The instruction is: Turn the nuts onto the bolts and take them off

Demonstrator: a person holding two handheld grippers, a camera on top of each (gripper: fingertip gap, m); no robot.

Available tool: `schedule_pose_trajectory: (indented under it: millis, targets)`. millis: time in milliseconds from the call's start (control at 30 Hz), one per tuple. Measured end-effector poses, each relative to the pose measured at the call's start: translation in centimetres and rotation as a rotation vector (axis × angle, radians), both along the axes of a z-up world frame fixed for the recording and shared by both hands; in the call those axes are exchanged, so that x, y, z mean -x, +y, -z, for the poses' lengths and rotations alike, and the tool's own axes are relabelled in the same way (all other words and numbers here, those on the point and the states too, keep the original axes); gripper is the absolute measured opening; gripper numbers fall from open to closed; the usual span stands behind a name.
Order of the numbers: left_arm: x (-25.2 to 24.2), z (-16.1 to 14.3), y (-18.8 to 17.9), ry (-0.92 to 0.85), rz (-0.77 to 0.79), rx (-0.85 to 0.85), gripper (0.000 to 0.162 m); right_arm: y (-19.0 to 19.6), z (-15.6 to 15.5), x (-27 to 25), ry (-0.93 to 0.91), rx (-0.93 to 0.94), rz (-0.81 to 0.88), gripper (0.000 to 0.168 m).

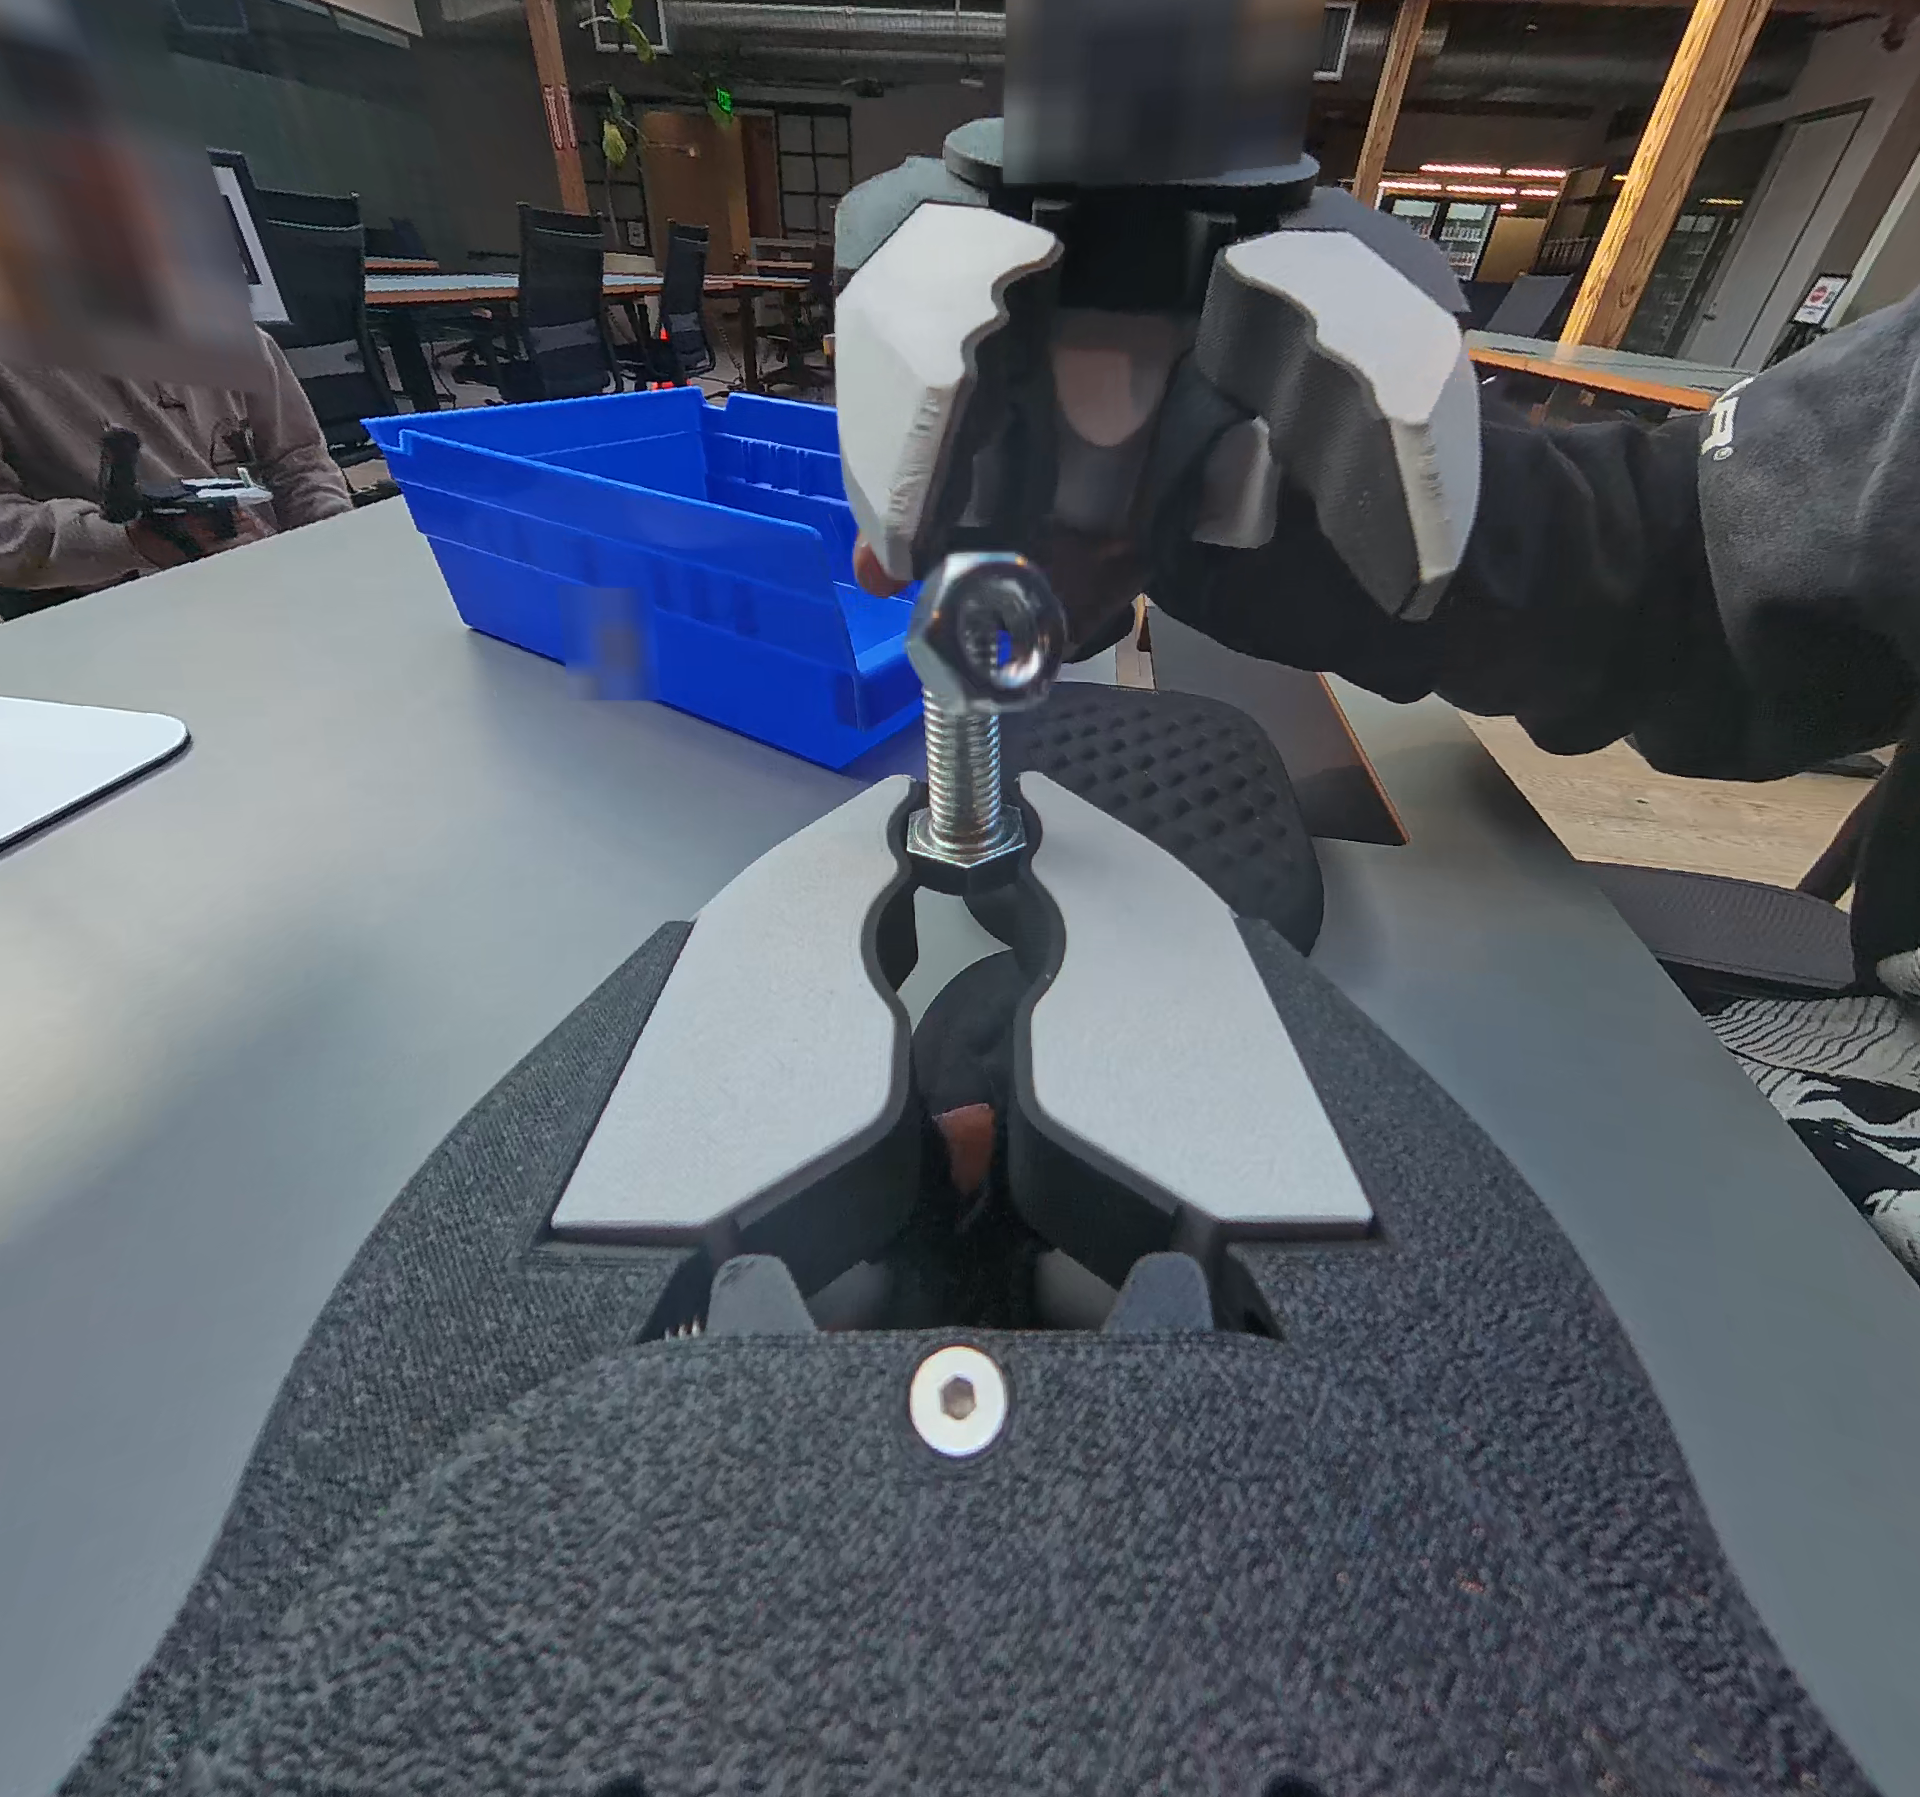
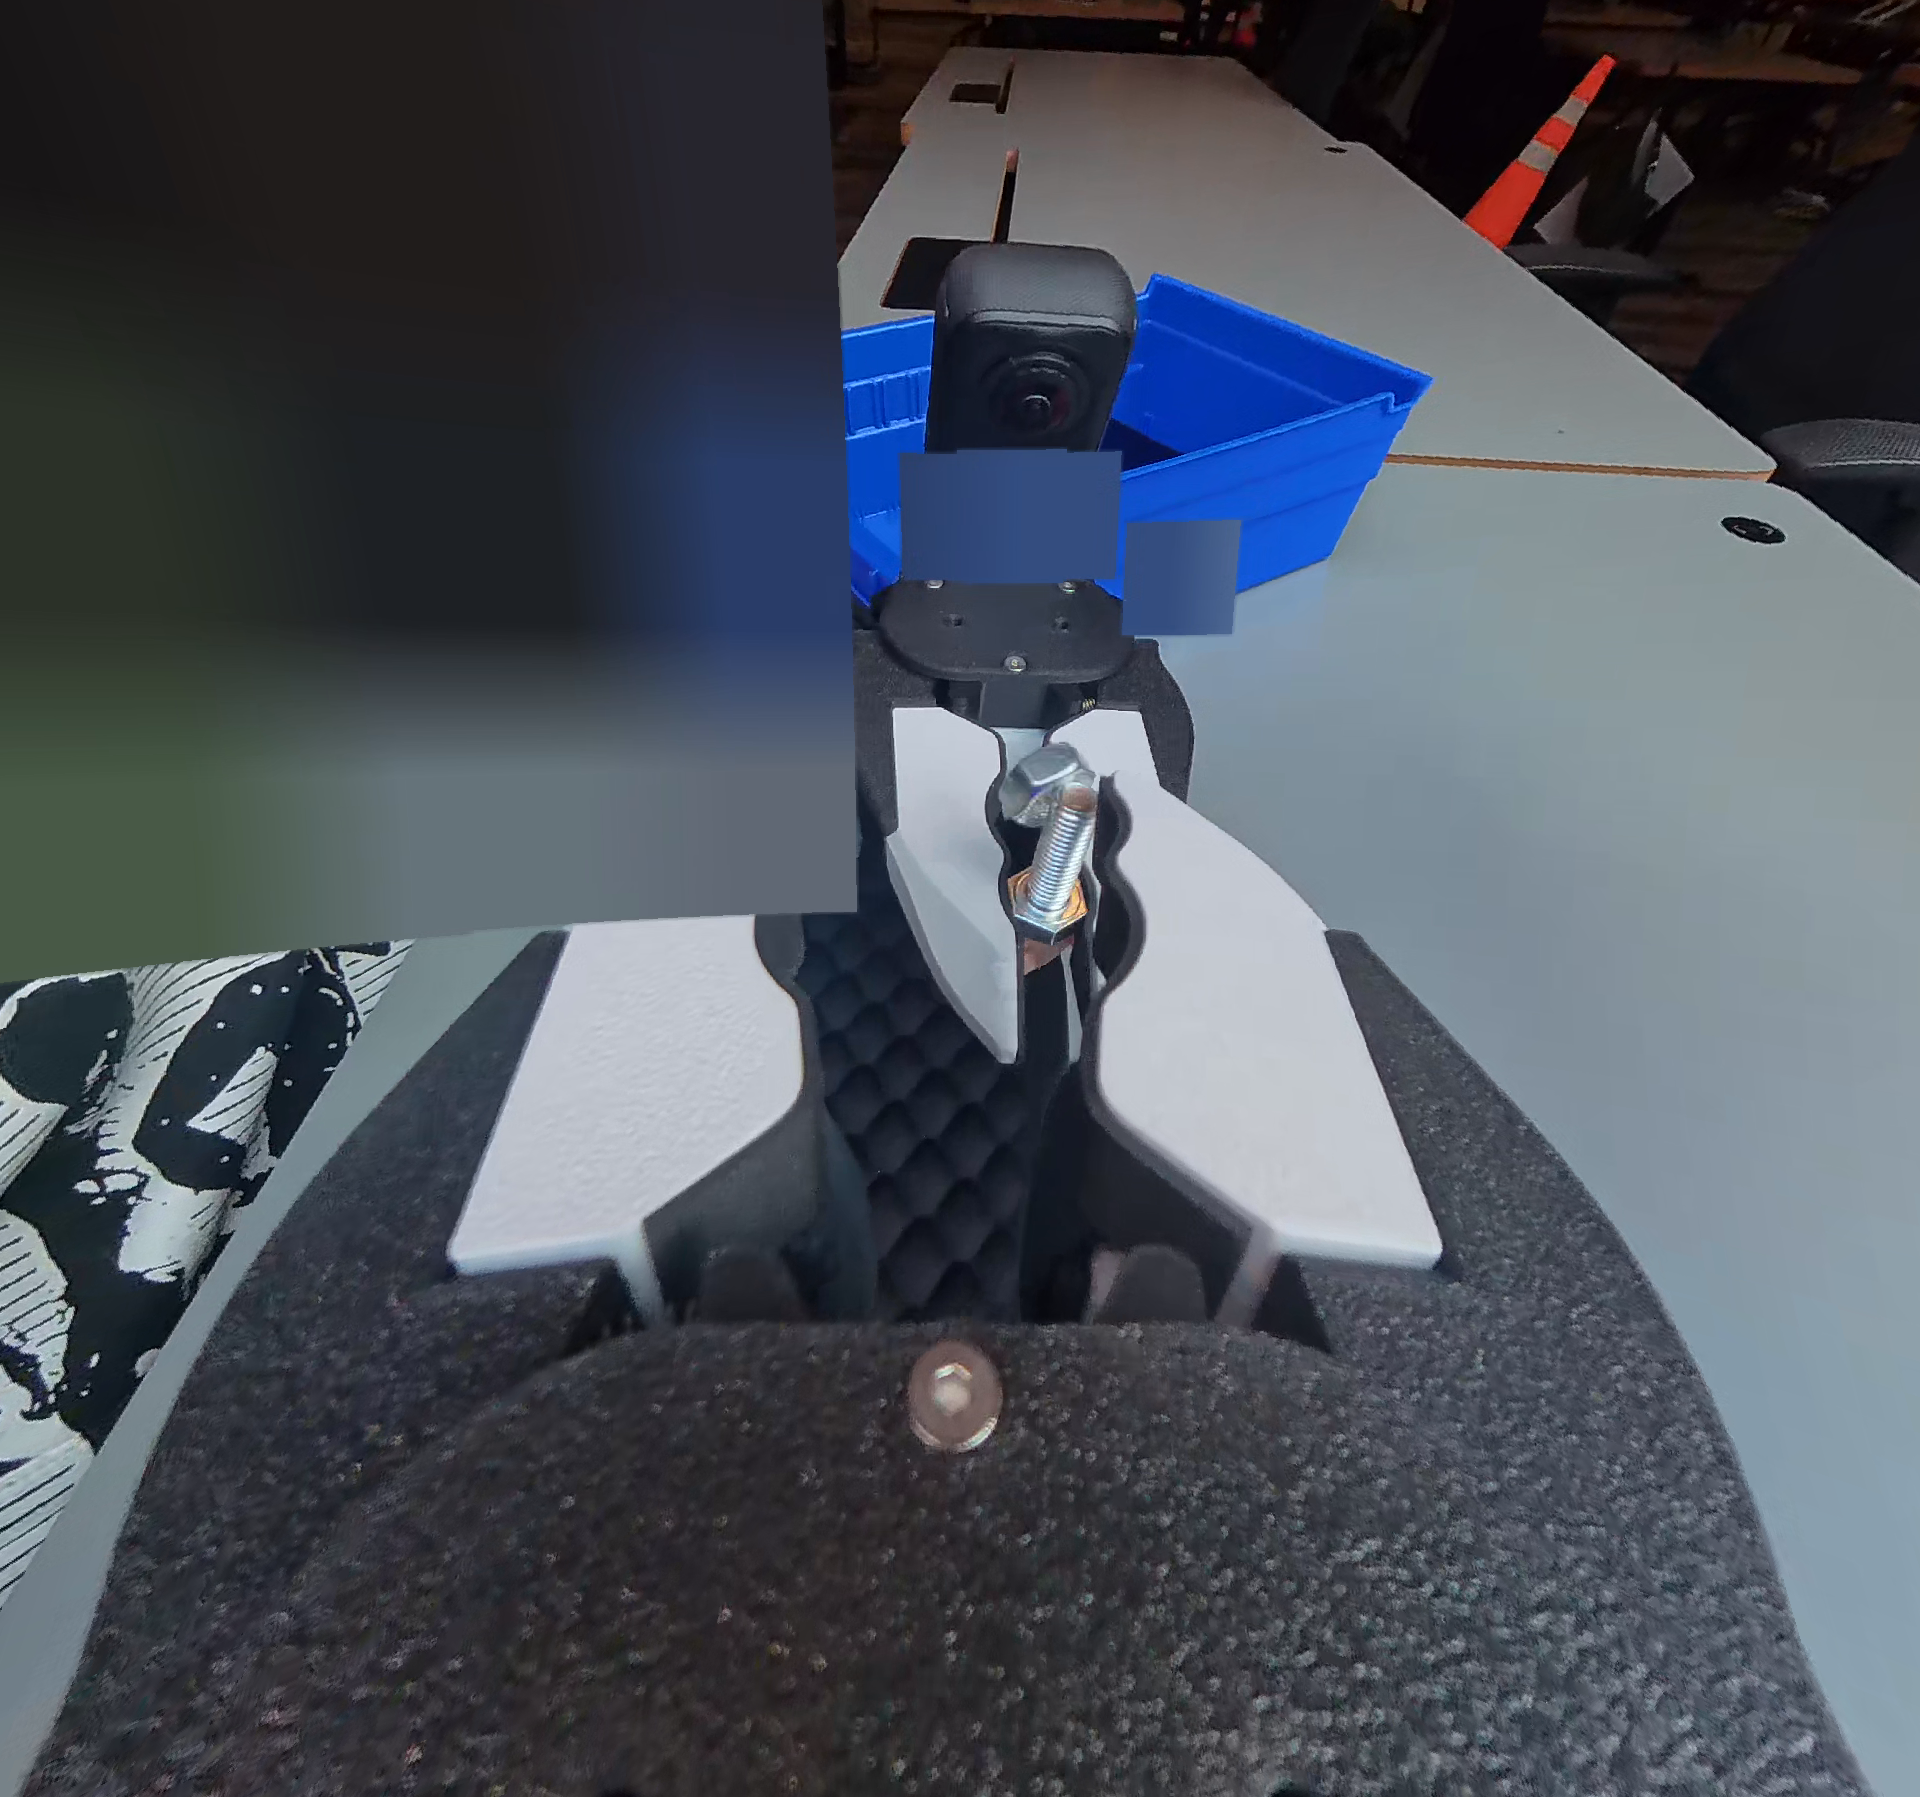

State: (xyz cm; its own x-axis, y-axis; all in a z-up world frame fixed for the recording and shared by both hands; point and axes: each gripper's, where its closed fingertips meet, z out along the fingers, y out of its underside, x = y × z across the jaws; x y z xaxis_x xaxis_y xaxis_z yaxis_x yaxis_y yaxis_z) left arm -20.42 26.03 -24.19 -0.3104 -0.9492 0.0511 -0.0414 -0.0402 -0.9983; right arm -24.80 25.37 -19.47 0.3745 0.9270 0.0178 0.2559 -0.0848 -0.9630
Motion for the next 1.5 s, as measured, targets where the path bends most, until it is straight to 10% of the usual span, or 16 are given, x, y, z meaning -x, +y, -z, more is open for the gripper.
schedule_pose_trajectory:
  millis: [567, 700, 933, 1500]
  targets:
    - [0.0, 0.1, -0.3, 0.008, 0.014, -0.021, 0.013, 0.4, -1.0, -1.4, -0.148, -0.066, 0.069, 0.039]
    - [0.0, -0.1, 0.1, -0.001, -0.007, -0.001, 0.013, -2.6, 2.7, -2.0, -0.331, 0.056, 0.042, 0.008]
    - [0.0, -0.1, 0.2, -0.003, -0.012, 0.000, 0.014, -7.6, 11.4, 1.7, -0.668, 0.142, -0.001, 0.027]
    - [0.0, -0.1, 0.1, 0.000, -0.017, -0.021, 0.014, -5.5, 13.3, 2.5, -0.816, 0.367, -0.021, 0.024]
